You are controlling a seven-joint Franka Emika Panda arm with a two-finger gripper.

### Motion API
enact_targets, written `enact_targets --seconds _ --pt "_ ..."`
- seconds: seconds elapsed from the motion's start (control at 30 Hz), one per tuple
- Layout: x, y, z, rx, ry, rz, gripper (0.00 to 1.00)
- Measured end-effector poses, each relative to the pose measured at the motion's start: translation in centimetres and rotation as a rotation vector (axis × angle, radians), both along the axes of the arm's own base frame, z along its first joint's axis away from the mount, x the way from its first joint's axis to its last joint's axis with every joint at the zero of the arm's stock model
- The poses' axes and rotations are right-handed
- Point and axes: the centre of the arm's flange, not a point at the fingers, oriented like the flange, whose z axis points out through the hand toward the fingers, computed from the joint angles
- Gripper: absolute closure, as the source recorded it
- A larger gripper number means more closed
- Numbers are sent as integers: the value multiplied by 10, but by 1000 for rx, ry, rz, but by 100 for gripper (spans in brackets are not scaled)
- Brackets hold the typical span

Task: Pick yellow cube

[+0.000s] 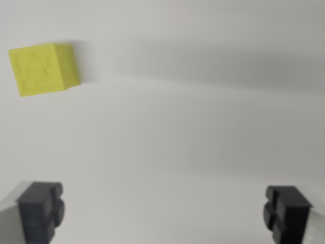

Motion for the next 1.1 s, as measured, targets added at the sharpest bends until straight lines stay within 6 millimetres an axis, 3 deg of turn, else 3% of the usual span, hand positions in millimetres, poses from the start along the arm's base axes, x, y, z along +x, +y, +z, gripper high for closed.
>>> enact_targets --seconds 1.1 --pt "7 65 -83 -3 7 79 0"
